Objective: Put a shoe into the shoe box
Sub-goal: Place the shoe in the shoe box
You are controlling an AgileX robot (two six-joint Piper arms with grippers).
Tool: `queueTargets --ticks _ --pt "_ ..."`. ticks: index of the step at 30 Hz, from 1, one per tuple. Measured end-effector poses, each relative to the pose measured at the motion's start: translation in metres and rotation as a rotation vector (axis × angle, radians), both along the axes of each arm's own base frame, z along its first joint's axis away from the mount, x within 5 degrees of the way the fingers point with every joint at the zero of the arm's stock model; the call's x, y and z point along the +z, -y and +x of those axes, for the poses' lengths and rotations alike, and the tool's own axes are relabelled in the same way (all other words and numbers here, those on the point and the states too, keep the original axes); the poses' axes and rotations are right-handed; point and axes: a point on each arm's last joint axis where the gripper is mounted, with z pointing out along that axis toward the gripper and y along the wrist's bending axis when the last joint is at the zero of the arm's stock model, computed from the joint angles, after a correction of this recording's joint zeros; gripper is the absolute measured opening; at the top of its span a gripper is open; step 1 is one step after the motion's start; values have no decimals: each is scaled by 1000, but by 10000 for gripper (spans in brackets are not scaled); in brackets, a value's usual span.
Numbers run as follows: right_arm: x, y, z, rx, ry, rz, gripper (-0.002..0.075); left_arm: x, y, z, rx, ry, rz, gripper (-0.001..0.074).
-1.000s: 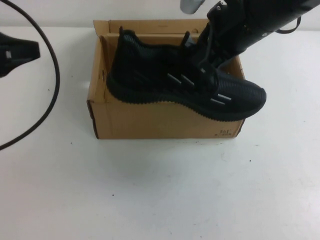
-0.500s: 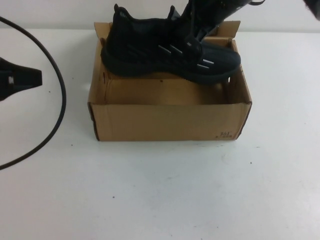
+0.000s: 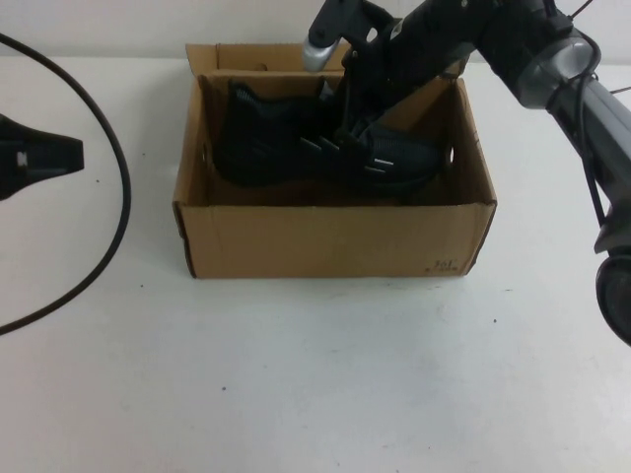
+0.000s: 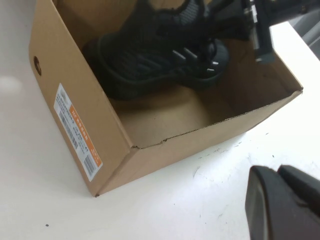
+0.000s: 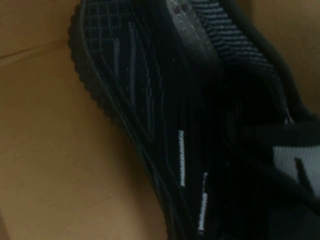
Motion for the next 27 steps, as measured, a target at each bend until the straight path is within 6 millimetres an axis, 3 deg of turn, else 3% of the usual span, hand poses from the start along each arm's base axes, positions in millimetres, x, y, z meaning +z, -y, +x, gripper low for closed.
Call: queueTargets --ticks 10,18,23,27 --pt "-4 1 8 -31 58 -19 29 0 0 0 0 0 0 -1" --pt "3 1 10 -89 68 35 284 0 1 -1 -10 -6 -2 -1" --pt "32 6 3 -156 98 90 316 0 1 -2 -29 -6 2 -1" --pt "72 15 -15 -175 144 120 227 -1 2 -4 -74 19 32 -1"
